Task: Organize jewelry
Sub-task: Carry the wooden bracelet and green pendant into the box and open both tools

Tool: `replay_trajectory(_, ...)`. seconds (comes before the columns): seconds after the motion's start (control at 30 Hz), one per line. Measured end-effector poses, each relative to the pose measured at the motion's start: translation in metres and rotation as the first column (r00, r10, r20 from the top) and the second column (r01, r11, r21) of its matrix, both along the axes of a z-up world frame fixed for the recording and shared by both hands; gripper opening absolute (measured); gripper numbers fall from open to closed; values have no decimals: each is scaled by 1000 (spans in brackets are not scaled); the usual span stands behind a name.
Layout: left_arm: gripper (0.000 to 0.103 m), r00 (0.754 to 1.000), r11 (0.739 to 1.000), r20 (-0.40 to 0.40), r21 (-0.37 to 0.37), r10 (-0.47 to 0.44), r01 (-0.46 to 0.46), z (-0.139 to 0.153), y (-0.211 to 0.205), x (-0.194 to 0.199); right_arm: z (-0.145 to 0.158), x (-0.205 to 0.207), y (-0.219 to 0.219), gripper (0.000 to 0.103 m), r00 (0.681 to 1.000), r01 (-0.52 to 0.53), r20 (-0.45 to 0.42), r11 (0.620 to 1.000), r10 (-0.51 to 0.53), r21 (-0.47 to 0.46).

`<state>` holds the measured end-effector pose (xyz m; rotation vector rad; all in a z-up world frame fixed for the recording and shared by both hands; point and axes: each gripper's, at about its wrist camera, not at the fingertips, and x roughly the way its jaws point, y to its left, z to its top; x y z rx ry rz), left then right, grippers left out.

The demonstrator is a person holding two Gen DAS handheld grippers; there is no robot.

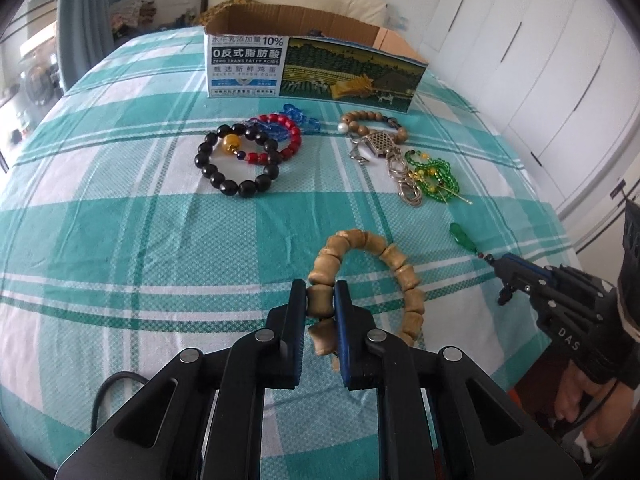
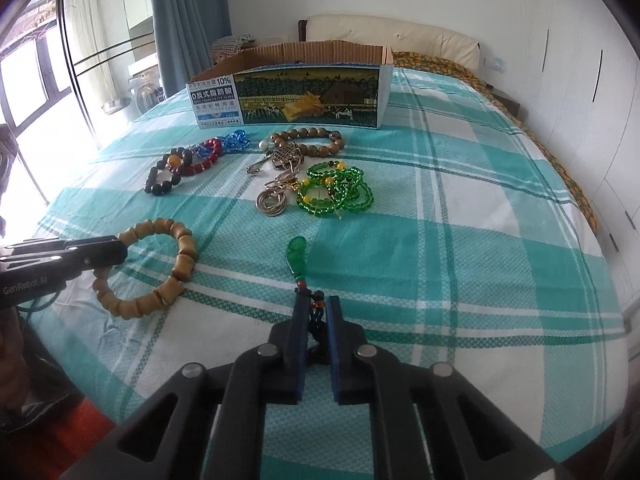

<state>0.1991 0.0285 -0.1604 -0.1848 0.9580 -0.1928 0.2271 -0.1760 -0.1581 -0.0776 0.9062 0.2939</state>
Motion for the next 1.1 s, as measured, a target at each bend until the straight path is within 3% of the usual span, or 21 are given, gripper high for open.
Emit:
replay_trajectory(0.43, 12, 999, 999, 49, -31, 17, -16, 28, 10, -7, 55, 6, -31, 7, 999, 31, 4, 972, -33, 232)
replay_trajectory(0.87, 12, 993, 998, 115, -61, 28, -21, 68, 30, 6, 98, 22, -29, 7, 999, -21, 47, 963, 9, 270)
replay_trajectory(1.1, 12, 984, 995, 178, -97, 28, -11, 115, 51, 34, 126, 50, -14, 7, 992, -100, 100, 964, 78, 246)
